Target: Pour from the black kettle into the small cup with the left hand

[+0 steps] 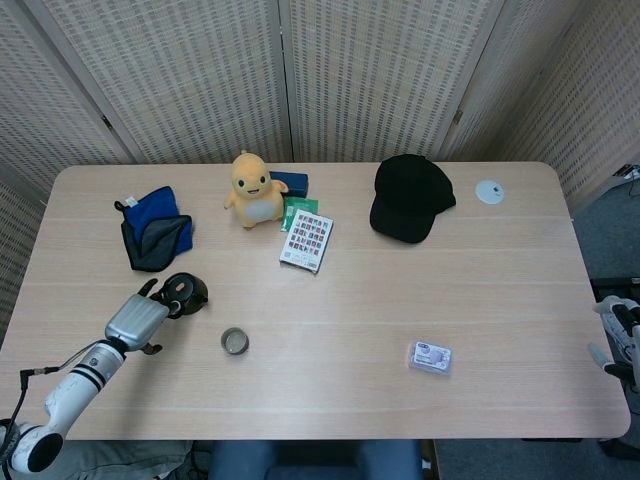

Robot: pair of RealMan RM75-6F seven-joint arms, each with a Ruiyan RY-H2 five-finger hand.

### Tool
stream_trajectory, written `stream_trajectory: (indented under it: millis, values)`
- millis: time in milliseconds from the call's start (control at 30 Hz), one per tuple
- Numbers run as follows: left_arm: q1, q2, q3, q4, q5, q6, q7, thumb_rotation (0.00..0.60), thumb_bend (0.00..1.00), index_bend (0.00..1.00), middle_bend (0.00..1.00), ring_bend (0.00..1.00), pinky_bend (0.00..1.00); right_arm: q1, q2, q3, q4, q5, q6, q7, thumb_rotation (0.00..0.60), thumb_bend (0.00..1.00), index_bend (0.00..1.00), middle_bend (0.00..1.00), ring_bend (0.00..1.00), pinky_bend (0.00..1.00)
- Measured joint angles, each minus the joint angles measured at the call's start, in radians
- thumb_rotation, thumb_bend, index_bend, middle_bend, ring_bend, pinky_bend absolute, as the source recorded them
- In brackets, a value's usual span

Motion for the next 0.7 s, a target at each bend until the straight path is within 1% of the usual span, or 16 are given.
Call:
stream_trajectory:
  millis: [600,700]
  values:
    - [-0.006,-0.023,0.009,0.019,-0.013,-0.016,0.005,0.600,0.19,0.30,0.29,0.26,0.00,-0.002,-0.002,-0.001,0.005,0.006,-0.003,0.002,0.600,0.17,0.38,0.38,0.31,0.38]
    - [-0.009,-0.028,0.011,0.020,-0.014,-0.021,0.008,0.600,0.19,0.31,0.31,0.27,0.00,-0.004,-0.002,-0.001,0.007,0.007,-0.002,0.003,0.600,0.17,0.38,0.38,0.31,0.38]
